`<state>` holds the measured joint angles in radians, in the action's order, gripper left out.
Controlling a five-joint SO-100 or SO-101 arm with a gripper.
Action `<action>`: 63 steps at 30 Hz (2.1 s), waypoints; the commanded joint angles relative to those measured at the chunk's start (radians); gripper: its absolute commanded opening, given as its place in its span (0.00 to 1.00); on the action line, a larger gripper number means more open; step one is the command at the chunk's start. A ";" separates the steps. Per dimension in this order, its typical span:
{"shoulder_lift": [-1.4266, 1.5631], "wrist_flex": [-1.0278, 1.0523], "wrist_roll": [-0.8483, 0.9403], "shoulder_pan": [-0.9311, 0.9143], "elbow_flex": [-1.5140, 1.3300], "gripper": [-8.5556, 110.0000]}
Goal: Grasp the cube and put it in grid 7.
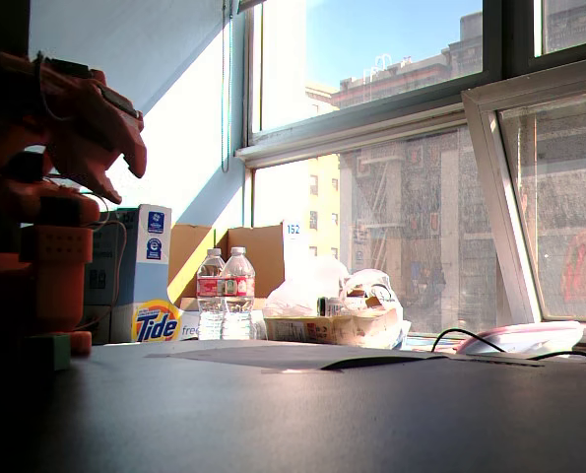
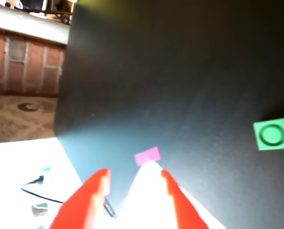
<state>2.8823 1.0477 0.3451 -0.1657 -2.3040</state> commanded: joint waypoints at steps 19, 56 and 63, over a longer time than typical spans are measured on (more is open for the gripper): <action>-0.480 0.069 0.626 -0.341 -0.002 0.31; -0.382 -0.270 0.609 -0.253 -0.341 0.24; -0.380 -0.316 0.614 -0.247 -0.354 0.07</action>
<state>2.4958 0.7532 0.9557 -0.4188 -2.6599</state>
